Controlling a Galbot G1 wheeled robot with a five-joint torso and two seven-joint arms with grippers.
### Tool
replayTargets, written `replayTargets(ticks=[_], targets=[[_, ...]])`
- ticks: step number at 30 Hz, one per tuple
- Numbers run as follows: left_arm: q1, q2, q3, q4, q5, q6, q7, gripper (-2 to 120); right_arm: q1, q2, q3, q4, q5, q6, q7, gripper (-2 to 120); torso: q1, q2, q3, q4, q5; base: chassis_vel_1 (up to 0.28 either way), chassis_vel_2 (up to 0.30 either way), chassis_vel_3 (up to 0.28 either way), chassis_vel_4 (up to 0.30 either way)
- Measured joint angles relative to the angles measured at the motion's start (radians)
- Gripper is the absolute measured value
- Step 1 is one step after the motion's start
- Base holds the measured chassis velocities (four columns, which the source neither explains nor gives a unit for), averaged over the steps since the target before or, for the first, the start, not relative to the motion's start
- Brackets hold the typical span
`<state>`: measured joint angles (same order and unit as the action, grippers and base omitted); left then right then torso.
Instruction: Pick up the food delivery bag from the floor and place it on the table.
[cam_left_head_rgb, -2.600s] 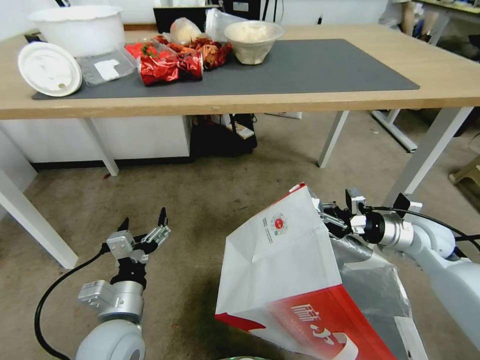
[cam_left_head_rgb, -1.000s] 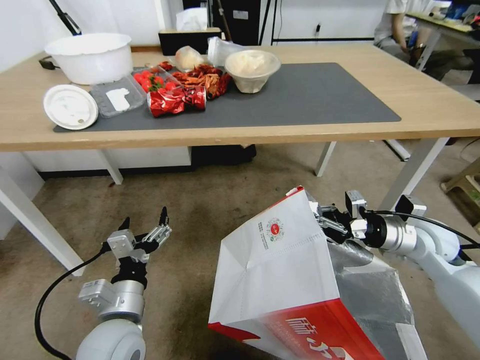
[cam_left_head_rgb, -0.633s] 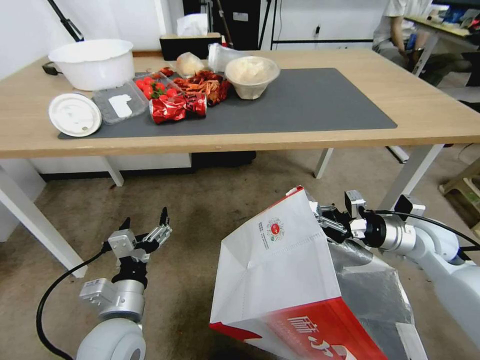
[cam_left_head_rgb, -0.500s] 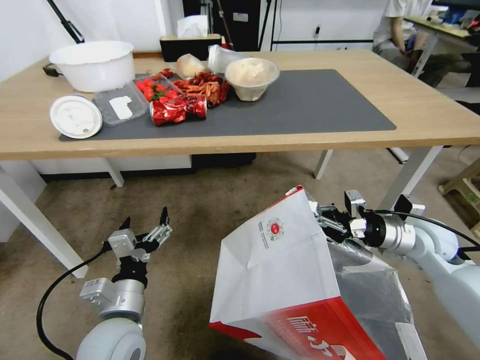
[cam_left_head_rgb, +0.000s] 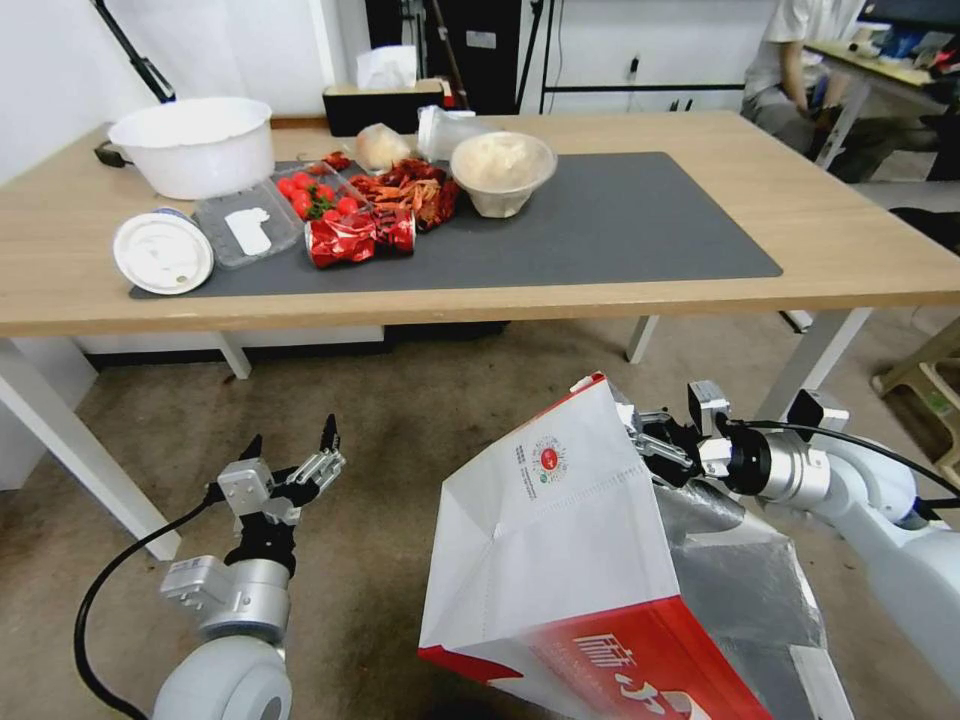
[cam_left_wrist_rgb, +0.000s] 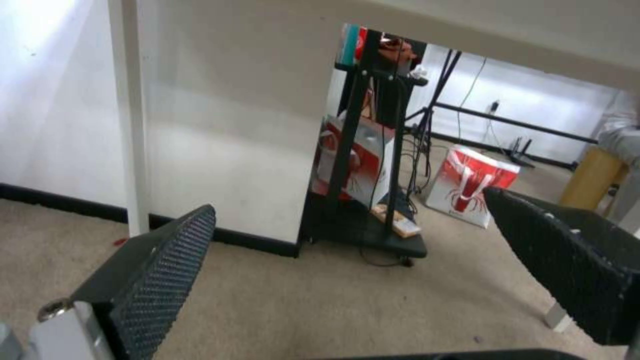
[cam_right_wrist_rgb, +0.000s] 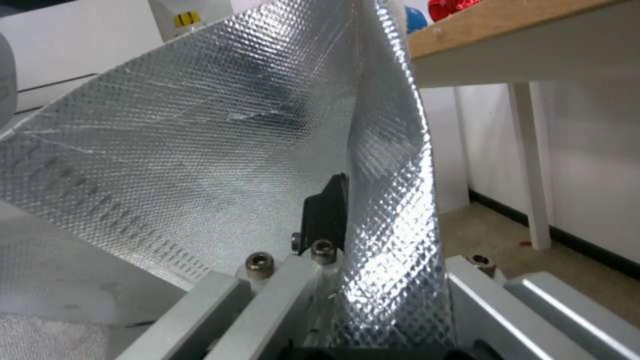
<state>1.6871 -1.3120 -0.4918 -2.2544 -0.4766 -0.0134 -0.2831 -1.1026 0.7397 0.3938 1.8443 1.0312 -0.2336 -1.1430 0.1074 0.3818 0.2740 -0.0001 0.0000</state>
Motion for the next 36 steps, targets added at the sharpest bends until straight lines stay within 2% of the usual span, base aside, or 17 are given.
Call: replayTargets(ticks=[34, 36], targets=[[0.019, -0.012, -0.002, -0.020, 0.014, -0.006, 0.005, 100, -0.001, 0.004, 0.007, 0.004, -0.015, 0.003, -0.002, 0, 0.049, 0.134, 0.086, 0.0000, 0.0000, 0.000, 0.000, 0.000, 0.000], [0.017, -0.012, -0.002, -0.020, 0.014, -0.004, 0.004, 100, -0.001, 0.002, 0.007, 0.004, -0.015, 0.003, -0.002, 0, 0.055, 0.154, 0.098, 0.0000, 0.0000, 0.000, 0.000, 0.000, 0.000]])
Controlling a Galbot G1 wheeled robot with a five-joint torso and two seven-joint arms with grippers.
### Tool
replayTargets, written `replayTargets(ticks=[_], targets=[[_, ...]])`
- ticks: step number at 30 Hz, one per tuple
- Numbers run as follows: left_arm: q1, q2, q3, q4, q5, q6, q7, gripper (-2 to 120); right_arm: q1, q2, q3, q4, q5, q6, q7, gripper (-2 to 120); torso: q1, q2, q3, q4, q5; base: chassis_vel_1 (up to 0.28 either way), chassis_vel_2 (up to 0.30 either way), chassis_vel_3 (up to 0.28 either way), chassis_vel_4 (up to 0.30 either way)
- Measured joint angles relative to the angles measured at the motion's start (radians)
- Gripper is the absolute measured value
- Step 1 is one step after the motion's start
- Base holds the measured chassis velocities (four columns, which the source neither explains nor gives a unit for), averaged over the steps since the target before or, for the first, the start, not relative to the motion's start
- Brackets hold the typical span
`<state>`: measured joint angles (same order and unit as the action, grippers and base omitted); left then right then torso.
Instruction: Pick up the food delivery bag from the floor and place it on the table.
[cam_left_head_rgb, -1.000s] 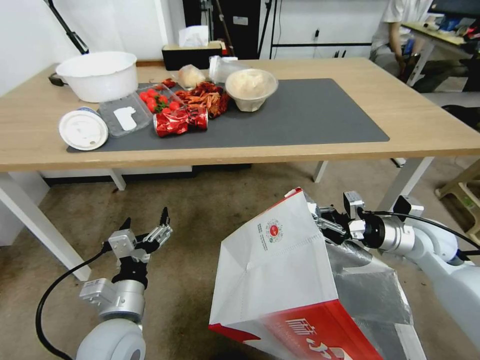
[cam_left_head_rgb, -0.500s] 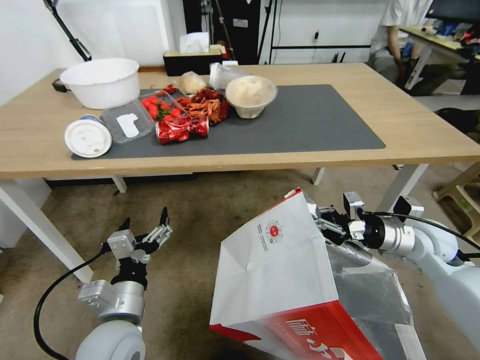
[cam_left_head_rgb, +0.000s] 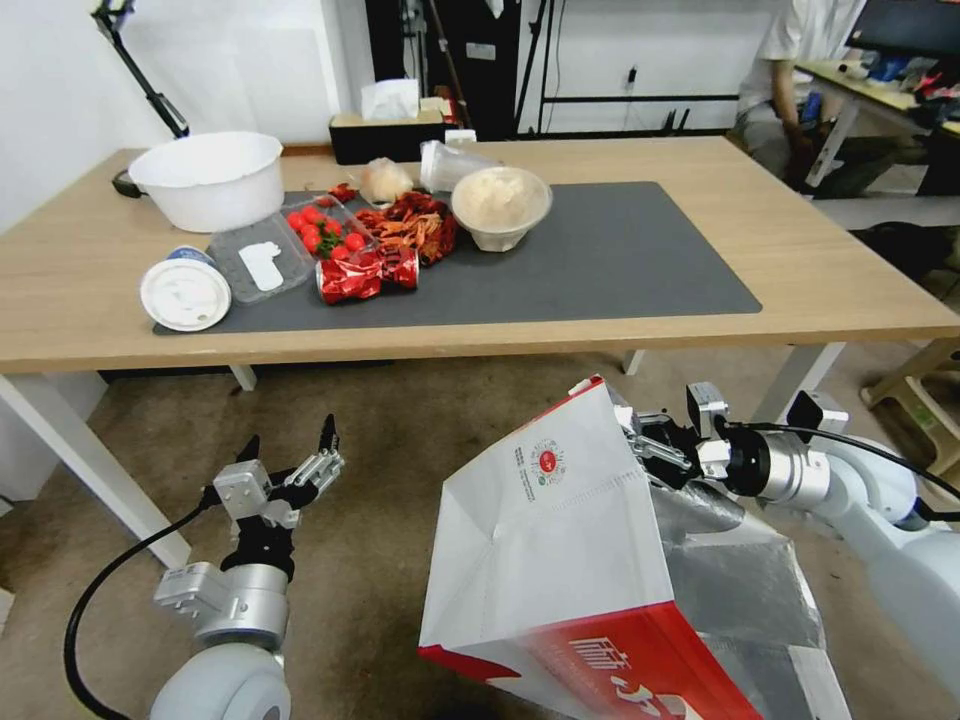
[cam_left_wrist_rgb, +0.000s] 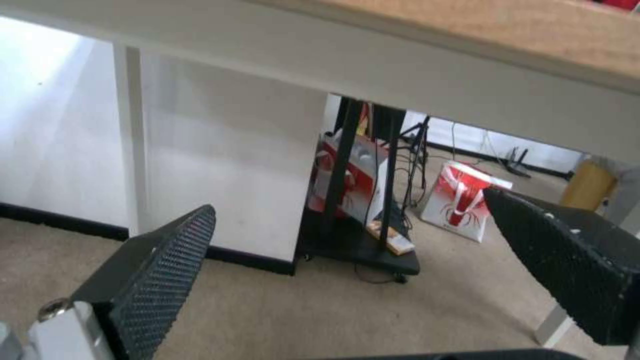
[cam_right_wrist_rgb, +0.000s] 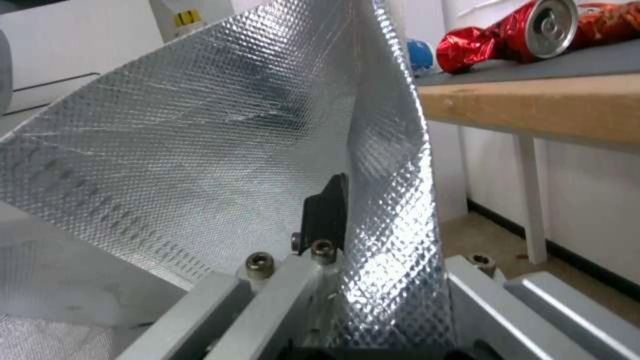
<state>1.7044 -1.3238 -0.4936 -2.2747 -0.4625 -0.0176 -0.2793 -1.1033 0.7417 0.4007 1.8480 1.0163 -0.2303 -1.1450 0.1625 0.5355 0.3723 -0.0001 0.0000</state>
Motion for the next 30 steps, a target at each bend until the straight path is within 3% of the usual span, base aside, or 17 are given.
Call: replayTargets(ticks=[30], targets=[[-0.009, 0.011, 0.000, -0.004, -0.012, 0.007, 0.006, 100, 0.008, 0.002, -0.008, -0.006, -0.007, 0.001, -0.002, 0, 0.049, 0.126, 0.077, 0.0000, 0.0000, 0.000, 0.000, 0.000, 0.000]])
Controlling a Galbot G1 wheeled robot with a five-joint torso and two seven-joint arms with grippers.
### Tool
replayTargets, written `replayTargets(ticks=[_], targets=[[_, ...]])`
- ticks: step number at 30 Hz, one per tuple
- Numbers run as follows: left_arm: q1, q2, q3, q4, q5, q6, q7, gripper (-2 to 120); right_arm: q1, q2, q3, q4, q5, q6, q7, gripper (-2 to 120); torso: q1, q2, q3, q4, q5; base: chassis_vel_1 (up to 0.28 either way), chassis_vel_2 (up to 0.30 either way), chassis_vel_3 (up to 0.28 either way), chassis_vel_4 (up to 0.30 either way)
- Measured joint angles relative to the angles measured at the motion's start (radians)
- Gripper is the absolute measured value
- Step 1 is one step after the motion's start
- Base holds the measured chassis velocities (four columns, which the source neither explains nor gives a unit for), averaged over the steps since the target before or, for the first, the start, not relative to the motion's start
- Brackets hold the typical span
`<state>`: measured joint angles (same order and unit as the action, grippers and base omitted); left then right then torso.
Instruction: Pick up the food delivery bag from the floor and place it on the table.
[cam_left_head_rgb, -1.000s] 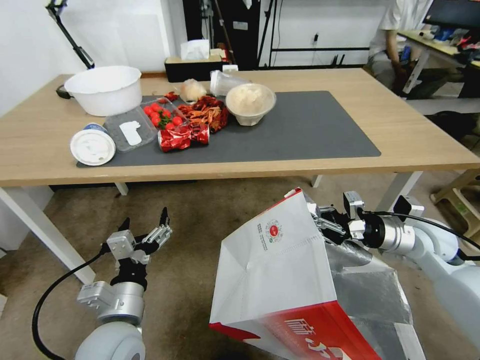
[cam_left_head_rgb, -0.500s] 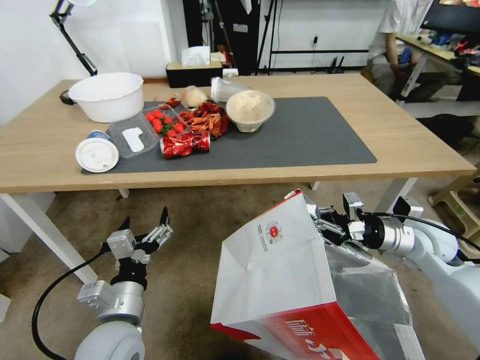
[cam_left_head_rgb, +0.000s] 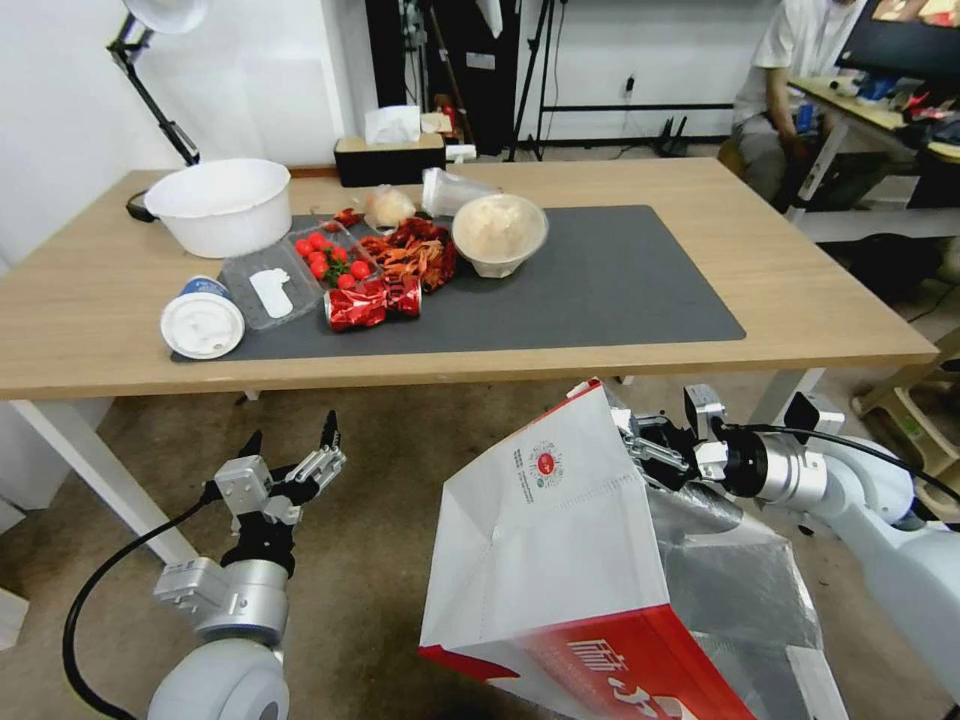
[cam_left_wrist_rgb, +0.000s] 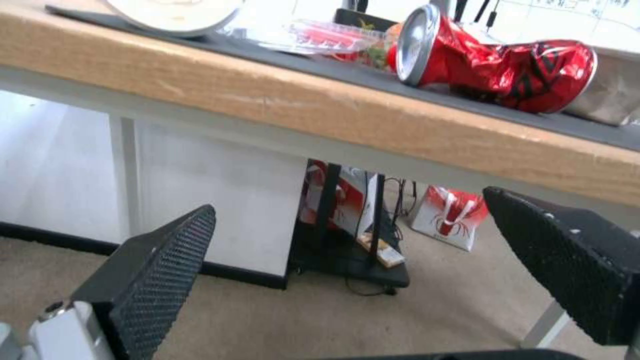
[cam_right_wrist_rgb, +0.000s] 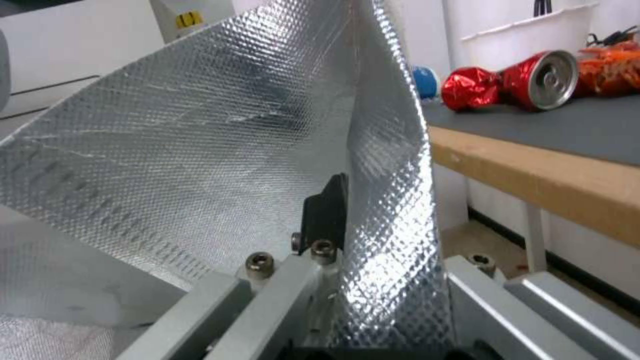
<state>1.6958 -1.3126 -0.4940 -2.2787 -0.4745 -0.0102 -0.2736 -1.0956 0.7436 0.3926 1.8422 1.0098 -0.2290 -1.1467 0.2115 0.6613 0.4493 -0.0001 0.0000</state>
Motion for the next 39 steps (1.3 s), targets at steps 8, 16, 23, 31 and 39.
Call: replayTargets(ticks=[8, 16, 23, 31, 39], targets=[[0.000, 0.000, 0.000, 0.000, 0.000, 0.001, 0.000, 100, 0.003, 0.003, -0.001, -0.001, 0.002, -0.001, 0.001, 0, 0.017, 0.041, 0.024, 0.0000, 0.0000, 0.000, 0.000, 0.000, 0.000], [-0.001, 0.002, -0.003, -0.006, -0.001, 0.001, -0.001, 100, 0.005, 0.005, -0.003, 0.000, 0.001, -0.002, 0.002, 0, 0.031, 0.075, 0.045, 0.0000, 0.0000, 0.000, 0.000, 0.000, 0.000], [-0.001, 0.001, -0.002, -0.009, -0.001, 0.001, -0.002, 100, 0.004, 0.001, -0.002, 0.002, 0.001, -0.002, 0.002, 0, 0.043, 0.105, 0.062, 0.0000, 0.0000, 0.000, 0.000, 0.000, 0.000], [0.000, 0.000, -0.003, -0.012, -0.001, 0.001, -0.003, 100, 0.007, 0.000, -0.001, 0.003, 0.002, -0.002, 0.003, 0, 0.058, 0.140, 0.083, 0.0000, 0.0000, 0.000, 0.000, 0.000, 0.000], [-0.003, 0.000, -0.003, -0.010, -0.001, 0.001, -0.003, 100, 0.003, 0.003, 0.001, 0.005, 0.001, -0.002, 0.004, 0, 0.072, 0.174, 0.102, 0.0000, 0.0000, 0.000, 0.000, 0.000, 0.000]])
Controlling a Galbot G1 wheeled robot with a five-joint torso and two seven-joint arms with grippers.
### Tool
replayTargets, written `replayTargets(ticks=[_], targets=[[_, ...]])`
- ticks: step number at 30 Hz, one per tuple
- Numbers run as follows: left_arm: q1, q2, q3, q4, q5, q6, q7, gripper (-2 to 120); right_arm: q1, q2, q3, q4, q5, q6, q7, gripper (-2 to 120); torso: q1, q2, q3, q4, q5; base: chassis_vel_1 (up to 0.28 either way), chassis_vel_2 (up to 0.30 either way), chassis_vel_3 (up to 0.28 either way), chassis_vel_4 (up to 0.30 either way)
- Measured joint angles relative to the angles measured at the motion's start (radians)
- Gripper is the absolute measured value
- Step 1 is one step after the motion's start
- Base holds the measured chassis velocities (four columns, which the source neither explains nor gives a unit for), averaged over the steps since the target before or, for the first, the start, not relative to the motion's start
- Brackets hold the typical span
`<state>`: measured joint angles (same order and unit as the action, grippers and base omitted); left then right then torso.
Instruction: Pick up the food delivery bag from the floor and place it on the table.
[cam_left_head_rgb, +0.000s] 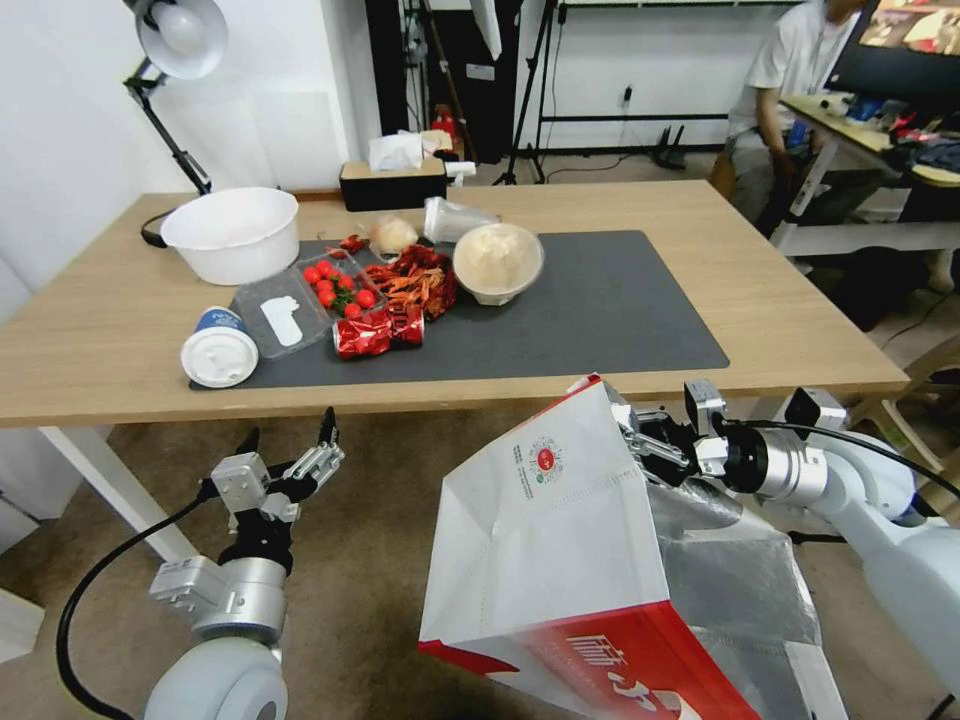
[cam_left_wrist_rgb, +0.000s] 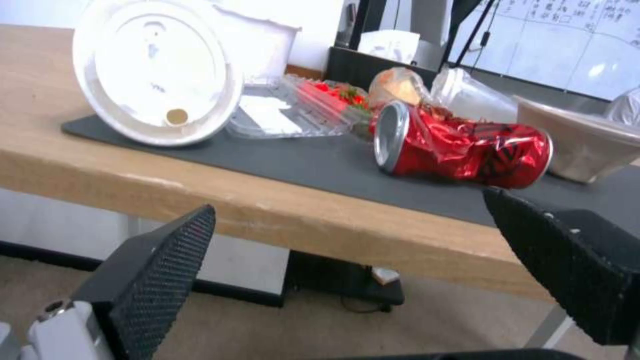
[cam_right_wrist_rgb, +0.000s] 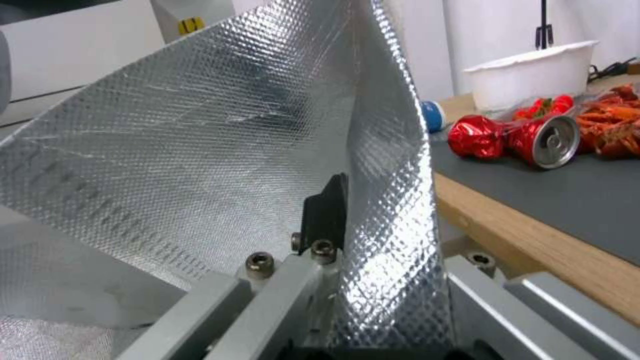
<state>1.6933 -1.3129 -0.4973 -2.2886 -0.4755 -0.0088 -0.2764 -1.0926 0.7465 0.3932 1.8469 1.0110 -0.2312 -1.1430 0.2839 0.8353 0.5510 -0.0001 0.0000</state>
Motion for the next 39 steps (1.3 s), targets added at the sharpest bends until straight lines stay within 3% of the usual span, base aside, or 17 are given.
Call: replayTargets(ticks=[39], targets=[[-0.003, 0.002, -0.001, 0.011, -0.007, -0.013, 0.003, 100, 0.003, 0.003, -0.005, 0.002, -0.003, 0.002, 0.006, 0, 0.079, 0.183, 0.104, 0.0000, -0.0001, 0.000, 0.000, 0.000, 0.000]])
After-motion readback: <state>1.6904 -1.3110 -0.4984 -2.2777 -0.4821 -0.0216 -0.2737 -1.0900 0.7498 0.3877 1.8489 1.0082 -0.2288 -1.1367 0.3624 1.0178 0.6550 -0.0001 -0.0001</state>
